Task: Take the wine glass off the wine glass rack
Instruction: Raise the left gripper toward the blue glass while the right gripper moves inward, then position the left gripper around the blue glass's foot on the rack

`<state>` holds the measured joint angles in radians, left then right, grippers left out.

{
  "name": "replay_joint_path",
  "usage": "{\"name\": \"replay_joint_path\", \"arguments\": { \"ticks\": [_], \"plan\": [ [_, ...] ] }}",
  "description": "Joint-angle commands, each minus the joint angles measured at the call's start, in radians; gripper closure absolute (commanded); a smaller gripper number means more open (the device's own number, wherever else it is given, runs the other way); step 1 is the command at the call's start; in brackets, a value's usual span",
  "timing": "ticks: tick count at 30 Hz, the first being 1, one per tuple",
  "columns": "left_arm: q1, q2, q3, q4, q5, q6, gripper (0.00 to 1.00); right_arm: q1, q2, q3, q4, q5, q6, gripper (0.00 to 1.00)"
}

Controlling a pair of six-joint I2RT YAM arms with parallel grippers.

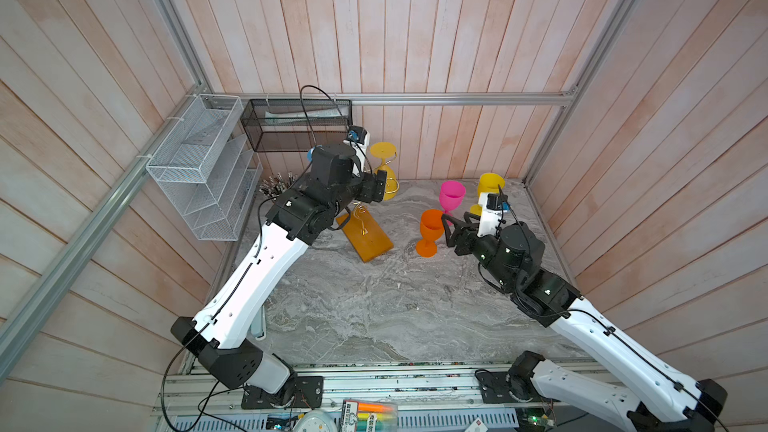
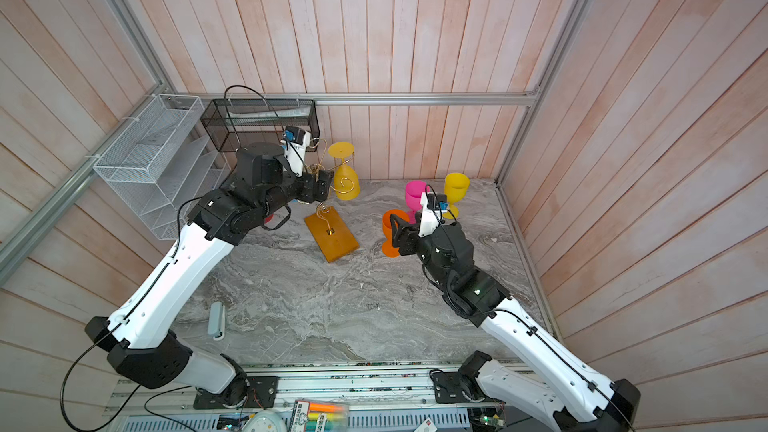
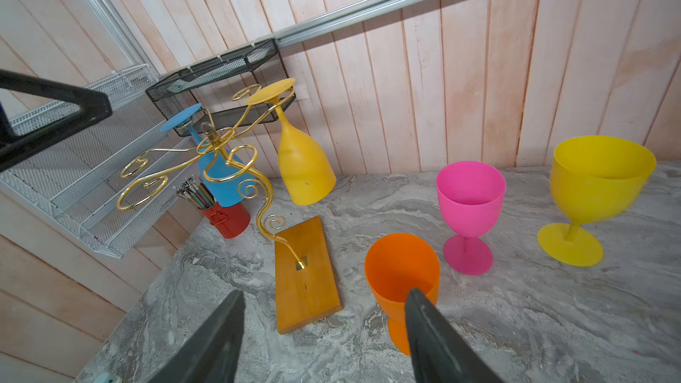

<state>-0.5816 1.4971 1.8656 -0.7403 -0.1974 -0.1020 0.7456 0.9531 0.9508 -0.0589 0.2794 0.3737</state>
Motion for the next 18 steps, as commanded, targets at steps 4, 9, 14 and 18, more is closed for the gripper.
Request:
{"name": "replay_joint_path", "arguments": {
  "ticks": [4,9,14,18],
  "plan": [
    [0.136,-0.065,-0.071,-0.013,0.087,-0.150,0.08,0.060,0.044,0.053,0.063,0.017,-0.065,0.31],
    [0.242,-0.076,-0.099,-0.016,0.120,-0.216,0.10,0.088,0.064,0.045,0.082,-0.009,-0.057,0.31],
    [0.337,-0.054,-0.100,-0.003,0.144,-0.292,0.11,0.108,0.066,0.042,0.091,-0.028,-0.069,0.31],
    [0.422,-0.007,-0.082,-0.002,0.210,-0.355,0.13,0.136,0.056,0.028,0.124,-0.064,-0.121,0.31]
  ]
}}
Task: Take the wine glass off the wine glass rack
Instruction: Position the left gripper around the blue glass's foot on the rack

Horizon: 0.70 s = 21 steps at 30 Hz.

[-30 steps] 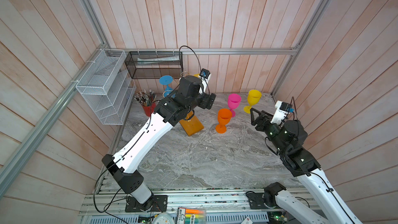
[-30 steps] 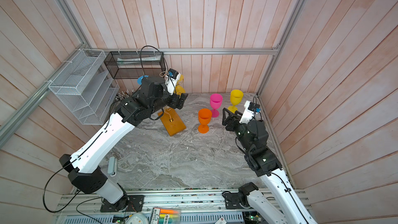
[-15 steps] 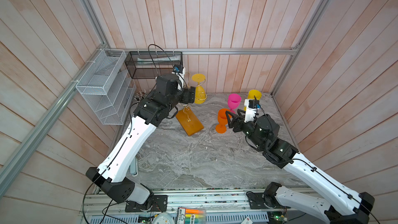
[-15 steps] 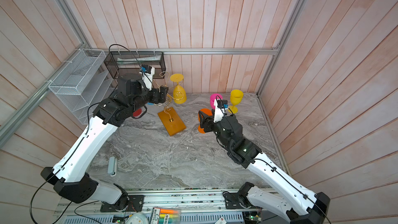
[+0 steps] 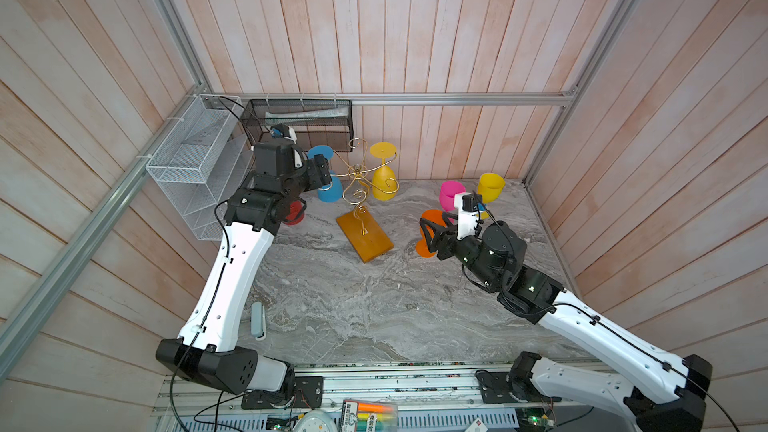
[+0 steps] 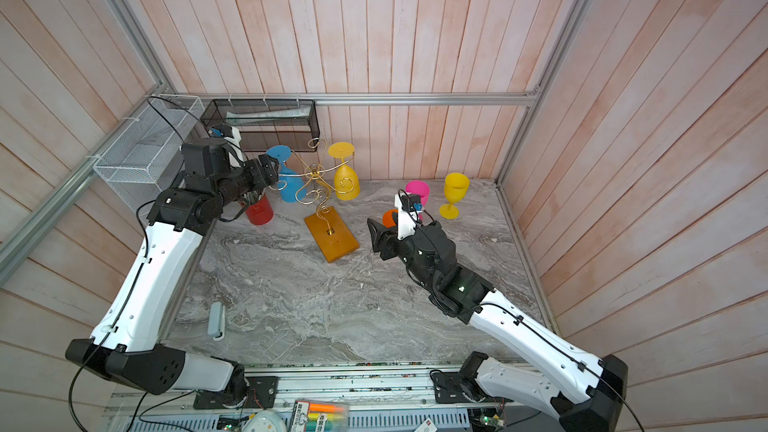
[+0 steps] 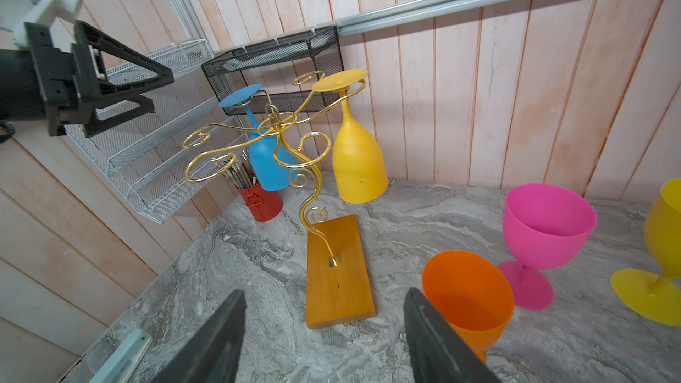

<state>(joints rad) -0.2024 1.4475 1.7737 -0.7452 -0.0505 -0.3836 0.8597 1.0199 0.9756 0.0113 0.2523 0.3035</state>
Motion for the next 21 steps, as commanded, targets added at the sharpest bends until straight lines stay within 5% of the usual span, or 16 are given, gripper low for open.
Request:
{"name": "replay_joint_path", "arguments": {
  "ticks": [1,9,21],
  "plan": [
    [0.063,0.053,0.012,0.005,0.084,-0.093,0.13,0.031,-0.012,0.003,0.059,-0.043,-0.068,0.31],
    [0.194,0.105,-0.038,0.130,0.303,-0.249,0.20,0.126,-0.016,-0.019,0.105,-0.086,-0.207,0.31],
    [0.203,0.218,0.001,0.216,0.375,-0.343,0.25,0.141,-0.029,-0.044,0.140,-0.110,-0.209,0.31]
  ]
}}
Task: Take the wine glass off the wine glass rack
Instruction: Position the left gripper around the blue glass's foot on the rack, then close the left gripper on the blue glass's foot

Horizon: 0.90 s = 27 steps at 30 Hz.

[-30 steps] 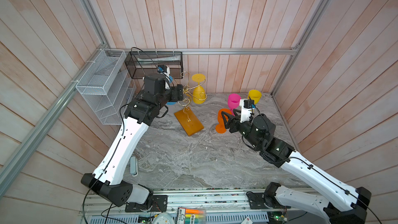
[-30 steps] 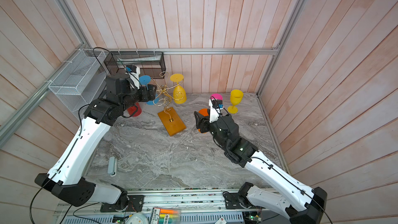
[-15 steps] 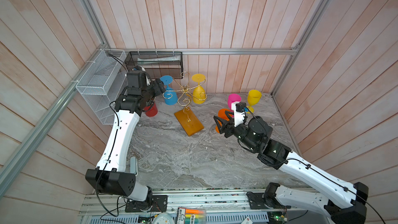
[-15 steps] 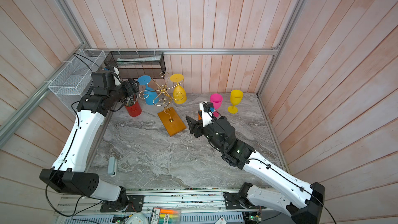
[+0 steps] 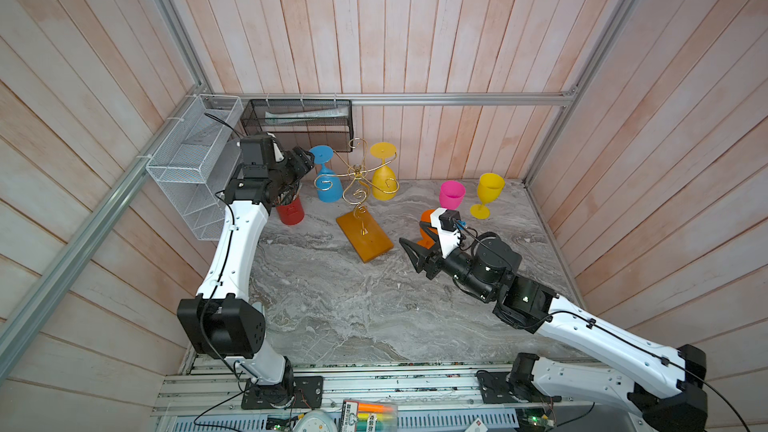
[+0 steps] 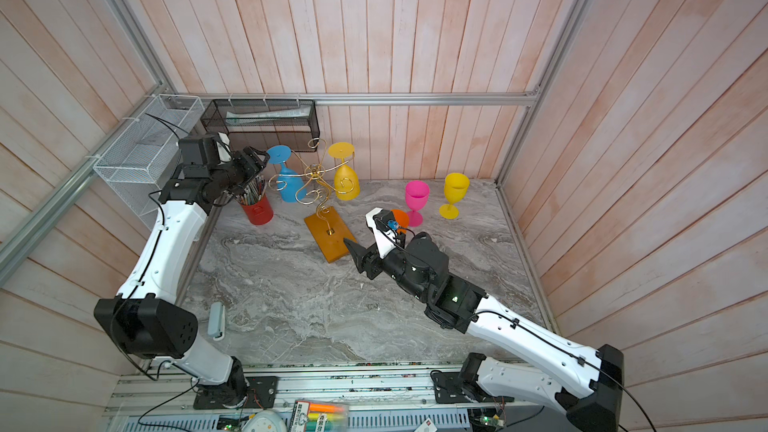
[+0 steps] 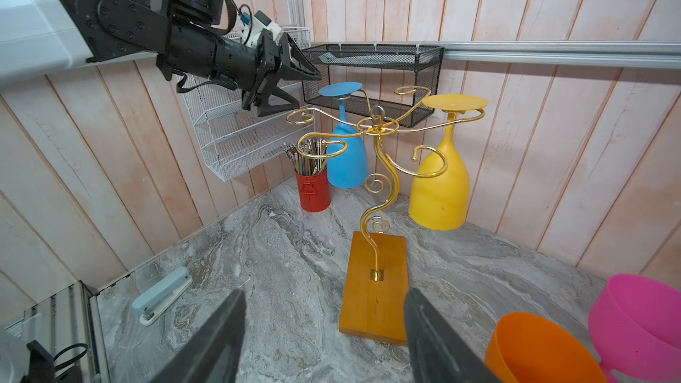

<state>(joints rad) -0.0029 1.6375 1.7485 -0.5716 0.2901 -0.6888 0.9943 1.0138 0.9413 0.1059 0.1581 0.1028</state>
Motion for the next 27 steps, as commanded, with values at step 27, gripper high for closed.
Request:
{"name": "replay_joint_path", "arguments": {
  "ticks": [27],
  "plan": [
    [0.029,0.083,-0.012,0.271,0.215,-0.176,0.40,0.006,-0.055,-0.018,0.026,0.010,0.055,0.31]
  ]
}}
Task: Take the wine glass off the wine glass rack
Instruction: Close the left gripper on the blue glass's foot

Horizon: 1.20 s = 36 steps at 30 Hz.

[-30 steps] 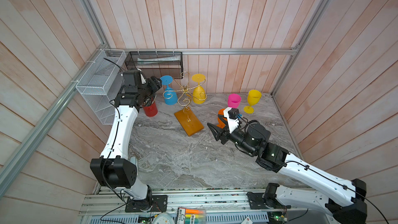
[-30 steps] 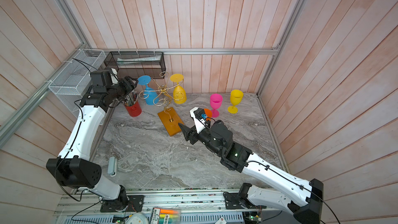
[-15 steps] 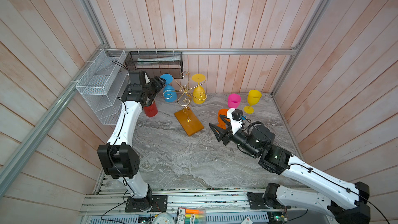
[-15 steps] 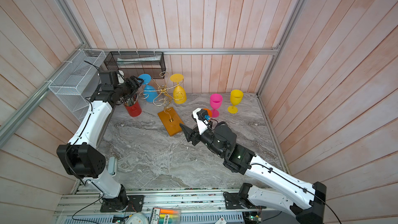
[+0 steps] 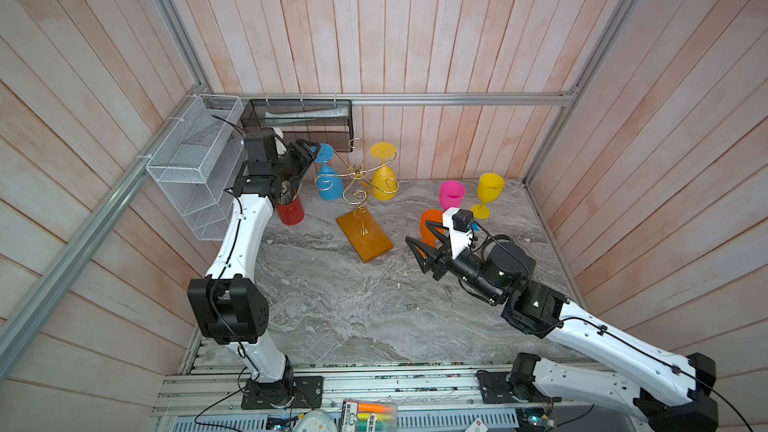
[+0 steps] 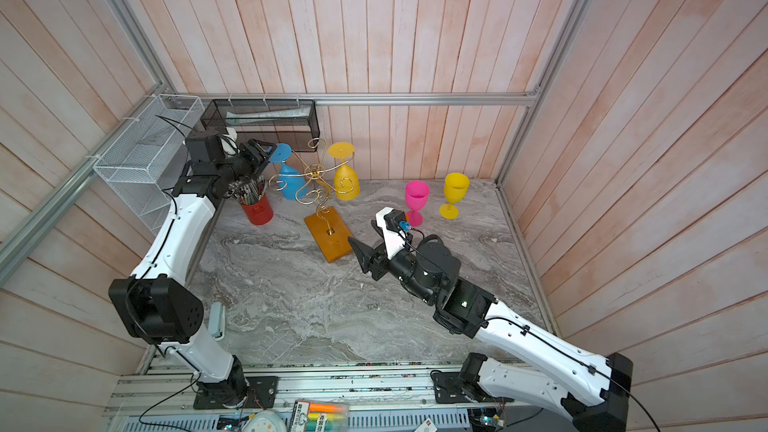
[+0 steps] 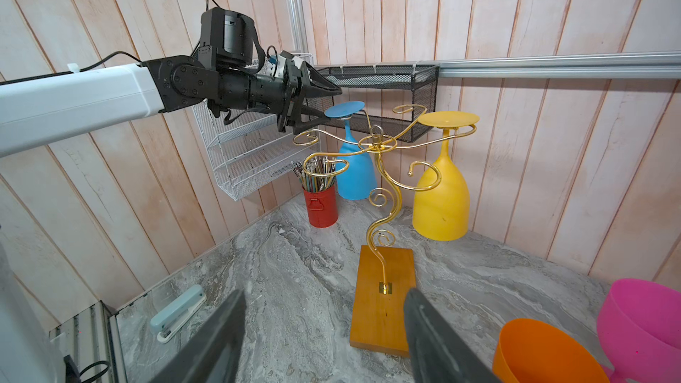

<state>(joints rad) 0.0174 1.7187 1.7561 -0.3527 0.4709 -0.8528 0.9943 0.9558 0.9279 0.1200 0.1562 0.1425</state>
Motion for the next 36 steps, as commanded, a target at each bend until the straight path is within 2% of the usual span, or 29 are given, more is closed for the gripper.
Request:
{"name": "replay_joint_path", "arguments": {
  "ticks": [1,8,19,23,26,29,31,36],
  "plan": [
    [0.009,0.004,-0.020,0.056,0.037,-0.013,0.41,0.006,0.003,-0.004,0.011,0.012,0.014,0.31],
    [0.013,-0.002,-0.040,0.095,0.054,-0.028,0.54,0.006,0.013,0.001,0.005,0.016,0.016,0.31],
    [0.013,-0.019,-0.047,0.118,0.069,-0.009,0.64,0.006,0.028,0.007,0.001,0.030,0.012,0.31],
    [0.015,-0.027,-0.067,0.144,0.070,-0.016,0.79,0.006,0.024,0.010,-0.007,0.036,0.011,0.31],
    [0.015,-0.032,-0.076,0.157,0.079,-0.026,0.83,0.006,0.020,0.011,-0.011,0.044,0.011,0.31],
    [0.014,-0.040,-0.087,0.167,0.078,-0.032,0.96,0.006,0.018,0.011,-0.014,0.048,0.012,0.32],
    [0.015,-0.047,-0.088,0.168,0.077,-0.031,1.00,0.006,0.018,0.013,-0.016,0.049,0.014,0.31],
    [0.015,-0.063,-0.084,0.165,0.076,-0.031,1.00,0.006,0.021,0.017,-0.017,0.047,0.019,0.31]
  ]
}}
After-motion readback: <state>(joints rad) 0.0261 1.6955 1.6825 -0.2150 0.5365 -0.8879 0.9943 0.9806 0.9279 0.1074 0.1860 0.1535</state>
